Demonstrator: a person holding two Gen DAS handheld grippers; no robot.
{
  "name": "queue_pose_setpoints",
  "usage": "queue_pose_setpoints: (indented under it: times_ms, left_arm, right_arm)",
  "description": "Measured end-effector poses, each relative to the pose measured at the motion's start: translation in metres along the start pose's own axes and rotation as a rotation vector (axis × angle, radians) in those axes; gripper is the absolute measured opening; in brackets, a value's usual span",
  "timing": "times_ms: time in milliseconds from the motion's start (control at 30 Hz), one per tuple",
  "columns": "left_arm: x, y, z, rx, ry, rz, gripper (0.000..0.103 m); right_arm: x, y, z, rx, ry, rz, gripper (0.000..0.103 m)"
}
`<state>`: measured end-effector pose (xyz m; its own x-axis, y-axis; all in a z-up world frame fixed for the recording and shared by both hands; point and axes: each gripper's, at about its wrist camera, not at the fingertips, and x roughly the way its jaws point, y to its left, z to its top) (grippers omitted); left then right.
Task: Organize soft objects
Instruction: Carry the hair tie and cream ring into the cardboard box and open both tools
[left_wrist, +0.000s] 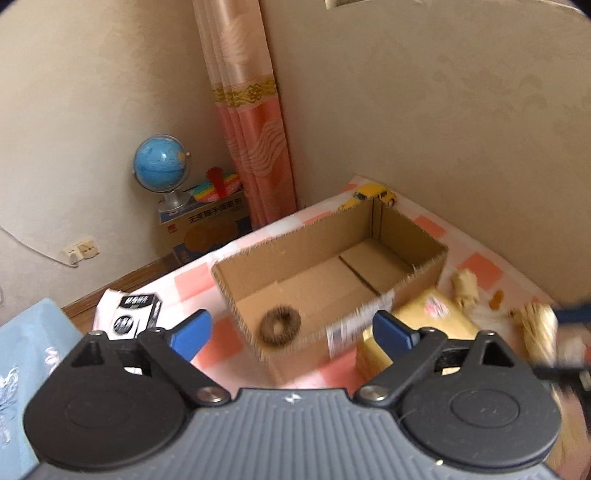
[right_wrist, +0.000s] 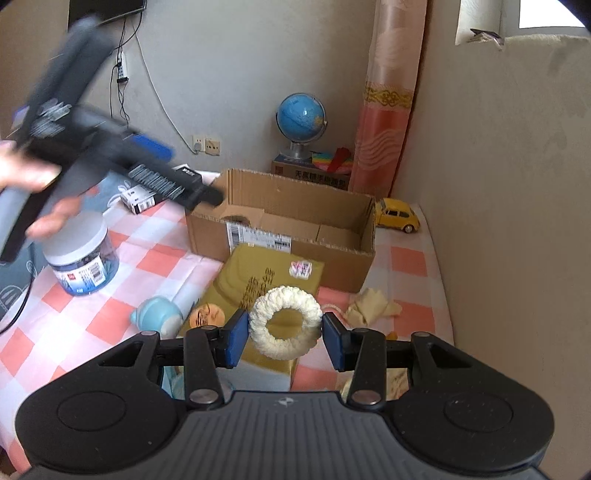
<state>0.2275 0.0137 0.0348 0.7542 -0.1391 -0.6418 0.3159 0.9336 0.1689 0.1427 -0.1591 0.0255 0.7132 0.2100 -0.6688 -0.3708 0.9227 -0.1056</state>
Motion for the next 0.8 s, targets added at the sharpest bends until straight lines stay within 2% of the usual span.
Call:
queue_pose_setpoints:
  times_ms: [133,333,567,667,733,767,800]
  left_arm:
    - [-0.032,-0.015,-0.025,0.009,-0.01,0.051,0.1]
    - [-0.061,-0.025,-0.057,-0.057,0.028,0.041,0.1]
    - [-0.081,-0.028,-0.081,-0.1,0.035,0.061,0.1]
    - [-0.082,-0.025,-0.085,-0.115,0.035,0.084,0.1]
    - [-0.086,-0.023,-0.088,-0.135,0.036,0.094,0.1]
    - [-0.087,-0.023,-0.089,-0.144,0.035,0.096,0.1]
    - [-0.088,-0.022,-0.09,-0.149,0.037,0.096,0.1]
  right_arm:
    - [0.004,-0.001,0.013,0.007,-0.015,0.02,0.049]
    - [0.022,-0.005,0.05,-0.003,-0.04,0.048,0.049]
    - [0.075,-0.015,0.1,0.032,-0.001,0.071,0.049]
    - [0.099,-0.018,0.116,0.044,0.018,0.054,0.049]
    - [0.113,-0.018,0.122,0.053,0.027,0.034,0.052]
    - [0.119,-0.018,0.125,0.055,0.03,0.023,0.06]
    - [0.125,-0.019,0.127,0.062,0.03,0.014,0.079]
